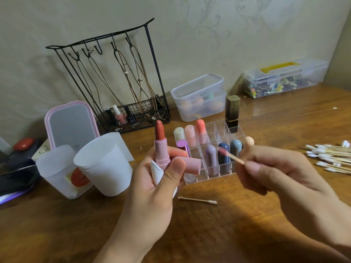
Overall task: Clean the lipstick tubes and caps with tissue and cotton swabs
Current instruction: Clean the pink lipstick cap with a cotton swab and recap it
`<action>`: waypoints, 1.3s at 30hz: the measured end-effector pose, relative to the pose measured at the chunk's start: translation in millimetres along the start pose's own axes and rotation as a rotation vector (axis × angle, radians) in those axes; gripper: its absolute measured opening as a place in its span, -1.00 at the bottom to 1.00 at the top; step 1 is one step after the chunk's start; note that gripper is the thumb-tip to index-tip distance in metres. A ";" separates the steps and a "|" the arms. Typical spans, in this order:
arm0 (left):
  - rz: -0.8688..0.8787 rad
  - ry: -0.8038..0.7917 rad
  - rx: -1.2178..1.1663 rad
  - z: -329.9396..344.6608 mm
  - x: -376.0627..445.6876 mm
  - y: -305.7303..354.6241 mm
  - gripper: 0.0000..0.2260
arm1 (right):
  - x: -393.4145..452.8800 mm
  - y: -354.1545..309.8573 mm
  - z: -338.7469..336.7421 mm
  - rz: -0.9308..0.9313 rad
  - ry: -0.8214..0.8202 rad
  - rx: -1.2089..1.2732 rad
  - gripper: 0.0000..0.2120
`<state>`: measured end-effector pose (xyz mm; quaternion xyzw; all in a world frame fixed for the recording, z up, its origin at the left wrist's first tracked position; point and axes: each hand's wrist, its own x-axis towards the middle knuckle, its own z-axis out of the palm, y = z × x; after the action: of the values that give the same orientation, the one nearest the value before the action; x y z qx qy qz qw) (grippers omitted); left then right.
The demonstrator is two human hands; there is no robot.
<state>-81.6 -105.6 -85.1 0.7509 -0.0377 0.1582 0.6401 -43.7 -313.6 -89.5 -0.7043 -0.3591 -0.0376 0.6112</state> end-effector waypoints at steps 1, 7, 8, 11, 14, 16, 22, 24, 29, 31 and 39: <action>0.009 0.013 -0.016 -0.1 1.5 0.6 -0.84 | 1.2 3.2 -0.7 -0.002 0.061 -0.077 -0.73; 0.038 0.208 -0.176 -11.0 11.2 -2.3 -0.68 | -2.4 21.9 22.5 0.022 -0.121 -0.792 -0.75; 0.038 0.229 -0.192 -12.2 11.8 -2.2 -0.71 | -3.1 23.8 28.2 0.038 -0.183 -0.814 -0.72; 0.039 0.242 -0.208 -11.8 12.1 -3.1 -0.77 | -0.9 25.3 37.2 0.045 -0.253 -0.822 -0.74; 0.042 0.214 -0.179 -9.5 11.5 -3.8 -0.75 | 3.3 27.4 36.9 0.084 -0.242 -0.837 -0.74; 0.035 0.199 -0.177 -8.0 10.8 -3.5 -0.74 | 3.4 27.9 39.0 0.074 -0.247 -0.860 -0.71; 0.030 0.124 -0.137 1.8 3.8 -4.4 -0.80 | 7.9 -5.1 7.0 0.007 0.052 -0.781 -0.81; 0.008 0.099 -0.100 6.0 0.1 -7.8 -0.75 | 13.1 -20.4 -18.5 -0.019 0.189 -0.699 -0.88; -0.034 0.013 -0.029 18.9 -8.3 -18.6 -0.59 | 16.9 -14.5 -110.2 0.319 0.289 -0.872 -0.73; -0.061 -0.029 -0.084 27.1 -12.1 -19.4 -0.69 | 10.7 -3.4 -142.4 0.544 0.200 -0.978 -0.64; -0.121 -0.094 -0.068 48.3 -19.7 -22.6 -0.82 | 5.6 24.1 -159.8 0.836 -0.069 -1.050 -0.79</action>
<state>-85.3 -151.5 -118.5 0.7363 -0.0278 0.0825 0.6711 35.4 -452.9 -66.9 -0.9887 -0.0094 0.0552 0.1388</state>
